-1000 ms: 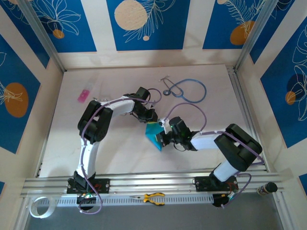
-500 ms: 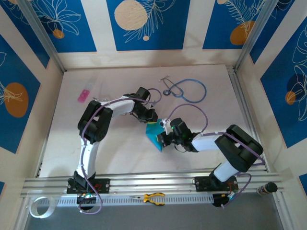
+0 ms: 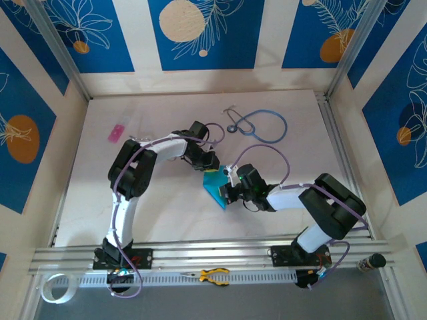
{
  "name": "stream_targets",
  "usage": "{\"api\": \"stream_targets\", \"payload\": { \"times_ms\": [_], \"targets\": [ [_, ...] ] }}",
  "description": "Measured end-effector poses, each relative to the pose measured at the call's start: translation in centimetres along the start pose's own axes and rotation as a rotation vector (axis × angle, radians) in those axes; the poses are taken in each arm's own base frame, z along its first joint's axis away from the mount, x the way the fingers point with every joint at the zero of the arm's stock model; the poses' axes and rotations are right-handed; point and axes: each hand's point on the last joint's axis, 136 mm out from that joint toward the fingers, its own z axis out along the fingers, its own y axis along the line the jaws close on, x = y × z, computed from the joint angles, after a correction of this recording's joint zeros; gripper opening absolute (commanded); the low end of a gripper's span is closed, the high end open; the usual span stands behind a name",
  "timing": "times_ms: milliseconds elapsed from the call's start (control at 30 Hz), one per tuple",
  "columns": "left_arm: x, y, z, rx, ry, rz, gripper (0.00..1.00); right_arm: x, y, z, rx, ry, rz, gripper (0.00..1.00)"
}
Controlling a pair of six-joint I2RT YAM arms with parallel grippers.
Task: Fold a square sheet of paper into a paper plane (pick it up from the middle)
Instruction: Third fold the triangle at the center of the table.
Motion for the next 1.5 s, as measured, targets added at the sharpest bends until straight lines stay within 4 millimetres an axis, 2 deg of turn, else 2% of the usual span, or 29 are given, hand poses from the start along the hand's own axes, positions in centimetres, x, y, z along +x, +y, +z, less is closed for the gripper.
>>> {"api": "stream_targets", "payload": {
  "times_ms": [1500],
  "targets": [
    [0.00, 0.06, 0.04, -0.005, -0.002, 0.001, 0.22, 0.55, -0.47, 0.06, 0.033, 0.017, 0.031, 0.06]
  ]
}}
